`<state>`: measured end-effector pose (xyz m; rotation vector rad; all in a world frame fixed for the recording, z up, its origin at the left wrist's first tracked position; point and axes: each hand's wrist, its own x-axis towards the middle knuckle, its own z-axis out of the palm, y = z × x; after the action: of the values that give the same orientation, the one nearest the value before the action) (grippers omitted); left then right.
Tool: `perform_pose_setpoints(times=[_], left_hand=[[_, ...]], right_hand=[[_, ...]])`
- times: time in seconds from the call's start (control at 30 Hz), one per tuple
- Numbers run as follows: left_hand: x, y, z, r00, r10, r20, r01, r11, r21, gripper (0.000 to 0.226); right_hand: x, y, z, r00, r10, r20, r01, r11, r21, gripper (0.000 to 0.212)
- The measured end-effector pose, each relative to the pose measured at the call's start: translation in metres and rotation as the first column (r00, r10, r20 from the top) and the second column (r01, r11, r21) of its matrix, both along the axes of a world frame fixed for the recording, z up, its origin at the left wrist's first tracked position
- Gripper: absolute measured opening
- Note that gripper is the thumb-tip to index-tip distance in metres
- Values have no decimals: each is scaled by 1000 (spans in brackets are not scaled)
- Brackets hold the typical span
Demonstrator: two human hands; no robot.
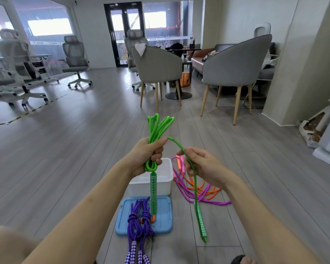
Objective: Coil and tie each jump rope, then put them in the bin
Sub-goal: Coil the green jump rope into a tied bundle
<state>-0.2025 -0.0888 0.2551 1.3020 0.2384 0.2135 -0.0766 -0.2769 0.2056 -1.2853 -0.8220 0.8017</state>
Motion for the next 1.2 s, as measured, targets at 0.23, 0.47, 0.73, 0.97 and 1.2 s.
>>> perform_pose_setpoints(times=[0.23, 0.47, 0.73, 0.97, 1.2], left_hand=[[-7, 3, 13, 996, 7, 84, -9, 1000, 24, 21], [-8, 7, 26, 993, 38, 116, -41, 999, 22, 24], [3, -13, 14, 996, -59, 60, 49, 986, 159, 19], [-8, -17, 15, 890, -385, -244, 452, 808, 378, 25], [-2, -37, -47, 693, -83, -717, 717, 184, 672, 58]], right_hand=[[4, 0, -12, 999, 46, -25, -47, 998, -36, 25], [4, 6, -26, 940, -15, 340, 115, 954, -278, 37], [-21, 26, 3, 995, -49, -90, 68, 974, 217, 18], [7, -1, -25, 994, 97, -48, -101, 990, -101, 19], [15, -5, -29, 992, 55, 110, -8, 919, -393, 30]])
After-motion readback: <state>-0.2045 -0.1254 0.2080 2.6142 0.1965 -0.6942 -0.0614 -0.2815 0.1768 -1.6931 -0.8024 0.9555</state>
